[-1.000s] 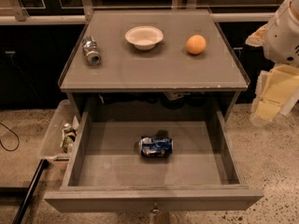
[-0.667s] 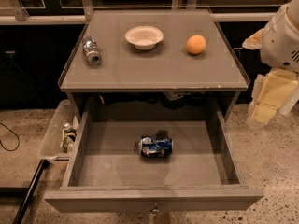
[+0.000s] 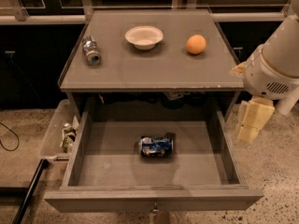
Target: Pick pepsi can from top drawer and place on counter
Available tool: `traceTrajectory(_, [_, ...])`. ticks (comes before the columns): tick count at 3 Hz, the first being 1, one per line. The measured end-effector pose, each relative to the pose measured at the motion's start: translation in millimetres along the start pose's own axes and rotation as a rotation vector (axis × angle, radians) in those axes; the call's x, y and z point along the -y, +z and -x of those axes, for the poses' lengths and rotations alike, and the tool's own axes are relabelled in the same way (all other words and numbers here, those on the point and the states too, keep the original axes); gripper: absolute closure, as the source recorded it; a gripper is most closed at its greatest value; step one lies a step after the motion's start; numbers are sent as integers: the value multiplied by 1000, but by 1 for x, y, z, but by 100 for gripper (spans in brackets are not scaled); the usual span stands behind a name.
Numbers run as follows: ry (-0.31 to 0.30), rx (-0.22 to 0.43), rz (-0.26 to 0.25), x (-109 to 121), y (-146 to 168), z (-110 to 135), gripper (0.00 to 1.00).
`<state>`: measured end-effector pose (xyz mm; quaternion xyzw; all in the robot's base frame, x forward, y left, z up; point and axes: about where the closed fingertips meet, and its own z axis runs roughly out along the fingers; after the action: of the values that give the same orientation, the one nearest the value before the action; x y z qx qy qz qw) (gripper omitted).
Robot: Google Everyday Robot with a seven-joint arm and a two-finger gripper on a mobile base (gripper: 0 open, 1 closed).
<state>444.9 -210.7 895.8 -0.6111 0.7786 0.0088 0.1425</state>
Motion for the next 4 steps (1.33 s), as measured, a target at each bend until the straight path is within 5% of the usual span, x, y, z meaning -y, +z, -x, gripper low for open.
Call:
traceTrajectory(2, [8,7,1,-5,22,0,0])
traceTrajectory(4, [43,131,52,-15,122,14,0])
